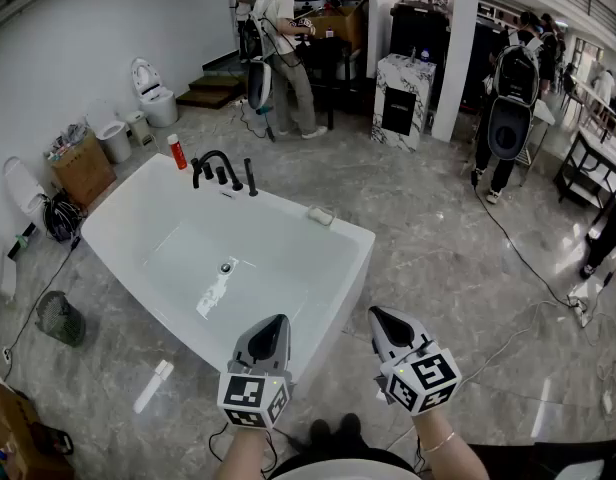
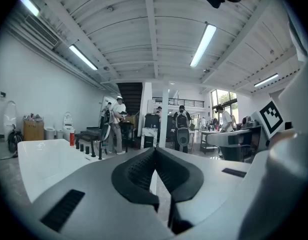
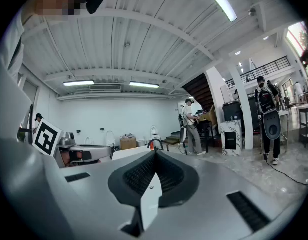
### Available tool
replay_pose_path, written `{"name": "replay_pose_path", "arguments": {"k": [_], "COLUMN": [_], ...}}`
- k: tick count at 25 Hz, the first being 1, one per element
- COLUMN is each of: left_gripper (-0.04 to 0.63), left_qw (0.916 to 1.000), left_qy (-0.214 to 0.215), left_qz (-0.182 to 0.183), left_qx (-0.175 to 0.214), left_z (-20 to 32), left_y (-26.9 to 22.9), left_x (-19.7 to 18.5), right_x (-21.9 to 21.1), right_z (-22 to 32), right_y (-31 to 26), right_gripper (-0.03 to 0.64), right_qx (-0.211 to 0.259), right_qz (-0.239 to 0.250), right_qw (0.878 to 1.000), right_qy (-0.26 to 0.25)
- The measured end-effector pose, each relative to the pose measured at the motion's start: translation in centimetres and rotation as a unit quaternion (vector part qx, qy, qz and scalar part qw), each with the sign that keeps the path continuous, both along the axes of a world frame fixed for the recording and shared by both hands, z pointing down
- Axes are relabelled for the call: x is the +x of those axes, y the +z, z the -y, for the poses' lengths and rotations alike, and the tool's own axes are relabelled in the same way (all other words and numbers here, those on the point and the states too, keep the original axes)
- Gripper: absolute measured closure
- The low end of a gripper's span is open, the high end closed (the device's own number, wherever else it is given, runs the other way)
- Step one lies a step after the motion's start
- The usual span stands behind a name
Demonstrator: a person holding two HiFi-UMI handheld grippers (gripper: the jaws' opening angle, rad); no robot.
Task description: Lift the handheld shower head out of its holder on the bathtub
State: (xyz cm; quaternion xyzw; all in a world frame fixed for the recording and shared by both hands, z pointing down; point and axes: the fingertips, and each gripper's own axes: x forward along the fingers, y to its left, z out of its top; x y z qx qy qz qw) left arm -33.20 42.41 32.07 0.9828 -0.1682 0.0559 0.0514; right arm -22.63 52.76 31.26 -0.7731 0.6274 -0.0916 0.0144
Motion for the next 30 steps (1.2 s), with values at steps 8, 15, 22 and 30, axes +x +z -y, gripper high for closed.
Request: {"name": "replay_pose_path", "arguments": {"k": [8,15,22,30], "left_gripper": [0.575,0.575,0.575,0.575], "left_qw": [0.9999,0.9999,1.0,1.0], "left_qy": [-0.011,-0.013,-0.008,-0.003], "left_qz": [-0.003,-0.002,-0.003,-0.006], "left_qx": [0.001,-0.003,0.0,0.002], "left_z": [0.2,0.2,1.0,2.5], "left_y": [-0.4,-0.3,-0.6,-0.5], "left_x": [-1.2,-1.3,-2.1,-2.9], "right_x": [-0.3,0.8,1.1,0.4], "right_z": [-0.4,-1.4,-1.5,-0.5], "right_y": [-0.2,0.0,-0.5,-0.6], "right_gripper": [0.612,0.611,0.611,0.609], "right_qx": [0.01,0.01,0.008,0.01], "right_qz": [0.01,0.021,0.017,0.018], "right_qw": [1.0,0.999,0.999,0.998], "right_qy": [0.013,0.025,0.045,0.055]}}
